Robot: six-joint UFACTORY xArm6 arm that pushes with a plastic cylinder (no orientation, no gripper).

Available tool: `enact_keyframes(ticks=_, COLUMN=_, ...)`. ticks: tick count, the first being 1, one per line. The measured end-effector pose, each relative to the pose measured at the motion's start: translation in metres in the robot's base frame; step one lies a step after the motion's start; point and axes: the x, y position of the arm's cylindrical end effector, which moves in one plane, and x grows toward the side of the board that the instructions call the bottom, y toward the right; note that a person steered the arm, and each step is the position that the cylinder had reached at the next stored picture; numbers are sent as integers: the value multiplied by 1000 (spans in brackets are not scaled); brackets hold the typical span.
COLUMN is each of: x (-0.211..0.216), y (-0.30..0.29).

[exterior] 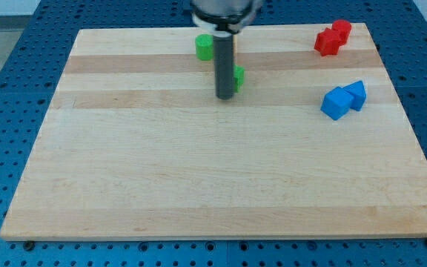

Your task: Place the green star at the bottom right side of green circle

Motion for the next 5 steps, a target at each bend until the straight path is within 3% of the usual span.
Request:
enact_keyframes(ticks=3, x=-50, y=-8)
enact_keyframes(ticks=5, x=-61, y=-6)
